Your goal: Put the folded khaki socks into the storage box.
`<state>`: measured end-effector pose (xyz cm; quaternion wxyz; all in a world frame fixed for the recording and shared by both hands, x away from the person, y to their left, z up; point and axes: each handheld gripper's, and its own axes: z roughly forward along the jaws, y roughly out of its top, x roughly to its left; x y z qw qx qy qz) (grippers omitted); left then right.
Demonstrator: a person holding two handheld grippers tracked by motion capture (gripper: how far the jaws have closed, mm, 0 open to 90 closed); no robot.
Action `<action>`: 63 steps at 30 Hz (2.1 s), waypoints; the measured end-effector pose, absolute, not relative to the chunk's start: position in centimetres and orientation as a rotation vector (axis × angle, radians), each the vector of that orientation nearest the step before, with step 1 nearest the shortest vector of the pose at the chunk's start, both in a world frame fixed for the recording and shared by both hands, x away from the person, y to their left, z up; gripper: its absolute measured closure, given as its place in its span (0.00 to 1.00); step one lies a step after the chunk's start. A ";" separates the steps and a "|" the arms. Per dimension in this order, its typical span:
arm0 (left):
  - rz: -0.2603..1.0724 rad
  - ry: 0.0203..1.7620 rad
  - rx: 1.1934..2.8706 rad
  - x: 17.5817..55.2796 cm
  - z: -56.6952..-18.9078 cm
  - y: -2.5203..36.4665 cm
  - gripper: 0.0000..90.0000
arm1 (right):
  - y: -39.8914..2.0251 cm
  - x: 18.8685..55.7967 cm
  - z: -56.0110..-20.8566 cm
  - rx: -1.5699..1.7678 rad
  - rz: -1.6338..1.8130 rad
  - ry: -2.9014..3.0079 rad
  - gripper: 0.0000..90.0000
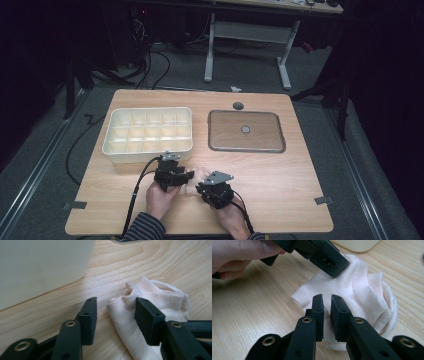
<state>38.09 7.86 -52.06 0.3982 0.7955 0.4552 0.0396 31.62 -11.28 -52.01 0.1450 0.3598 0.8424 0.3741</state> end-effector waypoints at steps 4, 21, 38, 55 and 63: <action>0.092 1.156 2.029 38.1 -52.4 7.8 0.67 | -11.3 31.6 -52.2 1.033 1.060 2.429 0.92; 0.077 1.130 2.043 38.2 -52.6 7.8 0.91 | -11.1 31.2 -52.5 1.008 1.040 2.427 0.93; 0.071 1.087 2.010 37.3 -51.7 8.4 0.94 | -11.4 31.5 -52.4 1.033 1.103 2.452 0.84; 0.078 1.069 2.009 36.7 -51.0 8.4 0.94 | -12.3 34.3 -50.7 1.171 1.223 2.326 0.97; 0.069 1.055 1.994 36.4 -50.6 8.4 0.94 | -12.0 35.1 -51.6 1.211 1.168 2.346 0.98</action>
